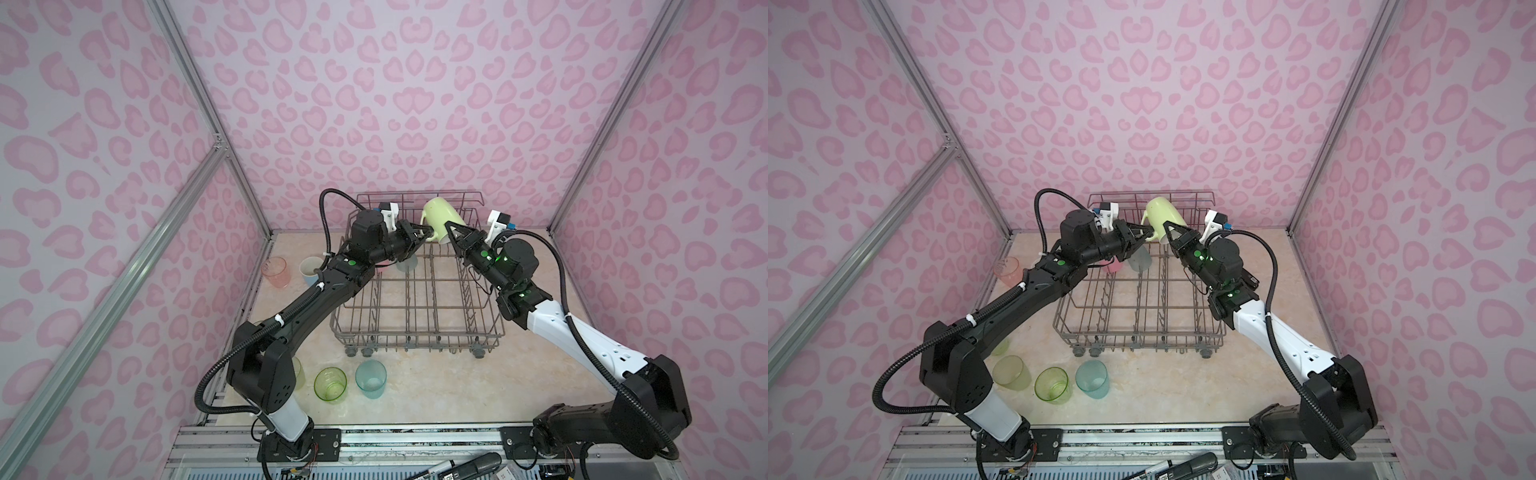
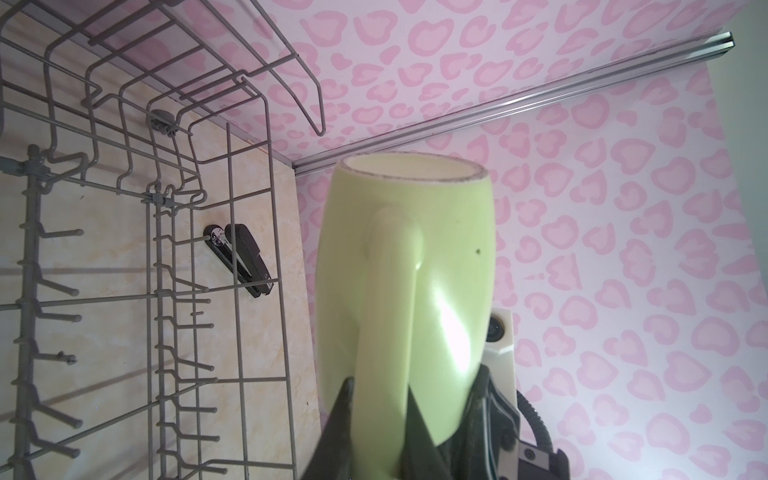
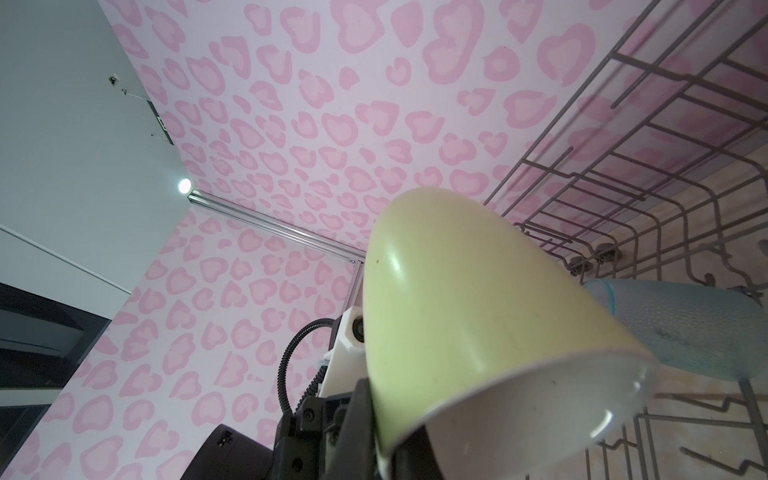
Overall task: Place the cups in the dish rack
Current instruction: 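Open the right gripper and release the pale green mug to the left gripper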
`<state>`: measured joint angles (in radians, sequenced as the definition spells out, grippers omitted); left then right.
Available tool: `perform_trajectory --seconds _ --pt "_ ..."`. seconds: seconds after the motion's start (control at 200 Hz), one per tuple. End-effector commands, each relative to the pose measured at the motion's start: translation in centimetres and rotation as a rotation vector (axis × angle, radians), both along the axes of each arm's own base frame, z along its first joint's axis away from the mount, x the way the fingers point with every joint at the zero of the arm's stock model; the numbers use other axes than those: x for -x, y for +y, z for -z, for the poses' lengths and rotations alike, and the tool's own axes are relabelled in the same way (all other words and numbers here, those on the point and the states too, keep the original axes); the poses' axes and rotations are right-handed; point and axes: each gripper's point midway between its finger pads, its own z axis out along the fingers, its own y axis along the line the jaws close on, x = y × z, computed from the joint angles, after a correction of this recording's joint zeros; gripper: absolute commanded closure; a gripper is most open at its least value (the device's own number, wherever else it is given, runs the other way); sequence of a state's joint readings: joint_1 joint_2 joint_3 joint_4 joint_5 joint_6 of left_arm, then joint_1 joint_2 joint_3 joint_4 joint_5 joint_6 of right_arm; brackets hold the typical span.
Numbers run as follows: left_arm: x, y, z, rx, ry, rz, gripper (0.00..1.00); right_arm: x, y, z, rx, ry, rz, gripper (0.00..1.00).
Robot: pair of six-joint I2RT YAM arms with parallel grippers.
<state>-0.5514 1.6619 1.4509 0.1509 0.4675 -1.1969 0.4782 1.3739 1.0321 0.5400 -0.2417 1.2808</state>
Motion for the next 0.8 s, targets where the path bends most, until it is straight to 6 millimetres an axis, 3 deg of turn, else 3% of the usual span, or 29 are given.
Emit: perform_trajectory --seconds 0.0,0.105,0.23,0.8 --pt "0.3 0.2 -1.4 -0.042 -0.122 0.006 0.94 0.6 -0.5 -2.2 -0.054 -0.085 0.013 0.77" --pt "0.1 0.6 -1.7 -0.066 -0.154 -0.022 0.95 0.7 -0.8 -1.4 -0.058 -0.071 0.022 0.62" --pt "-0.2 0.9 -1.7 -0.098 -0.181 -0.04 0.95 1.0 -1.2 -0.8 -0.064 -0.063 0.029 0.54" --pt "-1.9 0.8 -1.2 -0.186 -0.235 -0.074 0.96 2.8 -1.9 3.9 -0.009 0.033 0.02 0.52"
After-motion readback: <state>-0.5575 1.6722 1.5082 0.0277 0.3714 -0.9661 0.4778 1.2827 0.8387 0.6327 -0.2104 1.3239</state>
